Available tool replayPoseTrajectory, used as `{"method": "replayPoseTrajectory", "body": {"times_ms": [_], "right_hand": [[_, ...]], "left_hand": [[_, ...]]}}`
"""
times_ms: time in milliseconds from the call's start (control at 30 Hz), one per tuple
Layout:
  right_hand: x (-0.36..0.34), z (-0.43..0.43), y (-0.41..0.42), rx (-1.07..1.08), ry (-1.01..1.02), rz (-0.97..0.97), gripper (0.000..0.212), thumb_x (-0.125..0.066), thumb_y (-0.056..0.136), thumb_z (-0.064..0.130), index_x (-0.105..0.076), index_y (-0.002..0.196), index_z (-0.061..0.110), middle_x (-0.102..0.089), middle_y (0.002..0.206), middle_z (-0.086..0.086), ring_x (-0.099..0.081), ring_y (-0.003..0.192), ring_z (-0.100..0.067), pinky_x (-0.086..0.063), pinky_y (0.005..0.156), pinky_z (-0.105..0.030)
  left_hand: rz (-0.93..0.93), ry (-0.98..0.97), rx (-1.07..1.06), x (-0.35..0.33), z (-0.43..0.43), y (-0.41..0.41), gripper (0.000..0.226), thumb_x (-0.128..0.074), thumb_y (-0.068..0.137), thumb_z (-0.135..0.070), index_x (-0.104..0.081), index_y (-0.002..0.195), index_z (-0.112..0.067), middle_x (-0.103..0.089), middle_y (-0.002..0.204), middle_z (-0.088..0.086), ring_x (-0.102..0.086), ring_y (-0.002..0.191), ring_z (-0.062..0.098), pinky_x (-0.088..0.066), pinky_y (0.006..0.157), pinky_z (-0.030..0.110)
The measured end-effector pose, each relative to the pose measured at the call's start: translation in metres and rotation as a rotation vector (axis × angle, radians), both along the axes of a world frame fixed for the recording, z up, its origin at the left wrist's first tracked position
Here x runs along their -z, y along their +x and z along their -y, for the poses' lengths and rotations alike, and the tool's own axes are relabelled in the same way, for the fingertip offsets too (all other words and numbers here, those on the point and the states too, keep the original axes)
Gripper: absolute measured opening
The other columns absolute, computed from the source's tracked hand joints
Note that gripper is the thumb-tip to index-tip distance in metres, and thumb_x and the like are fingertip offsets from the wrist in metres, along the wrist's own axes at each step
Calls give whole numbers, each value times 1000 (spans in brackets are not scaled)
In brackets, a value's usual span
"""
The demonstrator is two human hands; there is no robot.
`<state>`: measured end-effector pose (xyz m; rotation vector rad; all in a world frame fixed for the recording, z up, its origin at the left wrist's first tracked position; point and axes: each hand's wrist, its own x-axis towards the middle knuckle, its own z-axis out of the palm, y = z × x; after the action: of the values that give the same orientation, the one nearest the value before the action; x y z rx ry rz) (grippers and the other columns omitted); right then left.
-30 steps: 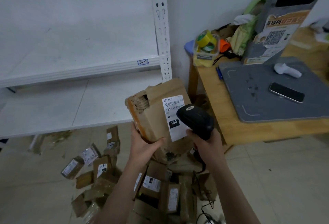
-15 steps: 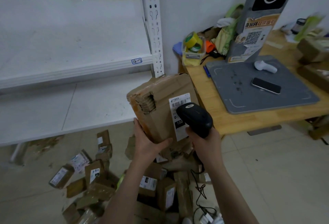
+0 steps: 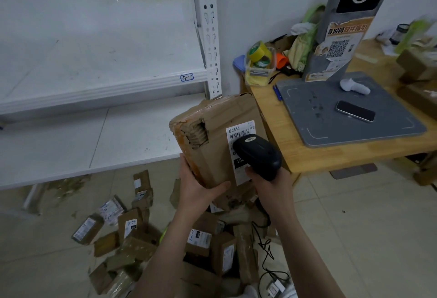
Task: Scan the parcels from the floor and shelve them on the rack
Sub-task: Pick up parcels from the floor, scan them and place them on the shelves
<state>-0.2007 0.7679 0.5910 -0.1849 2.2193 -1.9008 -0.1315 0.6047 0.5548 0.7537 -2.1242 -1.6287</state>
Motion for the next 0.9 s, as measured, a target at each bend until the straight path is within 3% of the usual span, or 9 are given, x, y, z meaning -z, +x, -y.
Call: {"method": "replayPoseTrajectory", "body": {"times_ms": [133,400,500,633,700,767,833,900], "right_hand": [[-5,-5,6,10,-30,-17,20,-73,87,12,-63,77,27,-70,76,-4,-63,69,-12,-51,63,-35],[-5,-21,10,37,15,-36,17,-73,87,16,-64,76,24,-71,80,-14,-68,80,-34,-56,69,-52],[-2,-28,9,44,14,-23,13,-73,87,16,-66,78,20,-69,72,-11,-66,70,-30,-52,61,-46],[3,-35,5,64,-28,6,16,-73,87,15,-65,77,24,-65,62,9,-61,63,-7,-47,55,-26],[6,-40,1,85,-59,27,15,-70,88,11,-62,79,21,-61,59,15,-56,57,0,-42,52,-17],[12,-45,-8,139,-77,52,14,-69,86,9,-61,95,16,-62,72,9,-57,65,-7,-44,57,-21],[21,-52,-23,226,-74,93,32,-68,85,10,-53,112,17,-60,90,-1,-58,77,-14,-45,63,-28],[35,-59,-46,290,-54,133,34,-65,87,11,-46,114,14,-57,93,-4,-56,79,-18,-43,63,-31]], "left_hand": [[20,-11,4,-3,-5,3,127,-90,42,-59,-23,148,-37,-42,143,-15,-45,133,7,-43,113,42],[78,-40,19,-10,-21,5,135,-84,40,-64,-21,154,-29,-38,148,-11,-39,134,8,-40,111,36],[91,-34,24,-10,-27,4,137,-84,40,-64,-19,155,-29,-36,151,-9,-38,136,9,-40,111,37],[87,-35,15,-10,-33,1,125,-87,40,-63,-24,146,-40,-40,141,-16,-42,131,6,-40,108,34],[104,-35,-4,-8,-36,-4,125,-89,38,-66,-27,144,-40,-43,142,-13,-44,132,10,-42,110,40],[137,-13,-37,-3,-38,-9,134,-89,36,-69,-26,149,-37,-44,145,-8,-45,134,14,-44,111,48],[165,37,-75,1,-40,-15,139,-89,32,-70,-25,151,-35,-45,146,-5,-46,134,18,-45,109,51],[179,116,-125,1,-44,-22,140,-92,34,-63,-25,153,-30,-48,146,-1,-49,132,21,-46,109,52]]}}
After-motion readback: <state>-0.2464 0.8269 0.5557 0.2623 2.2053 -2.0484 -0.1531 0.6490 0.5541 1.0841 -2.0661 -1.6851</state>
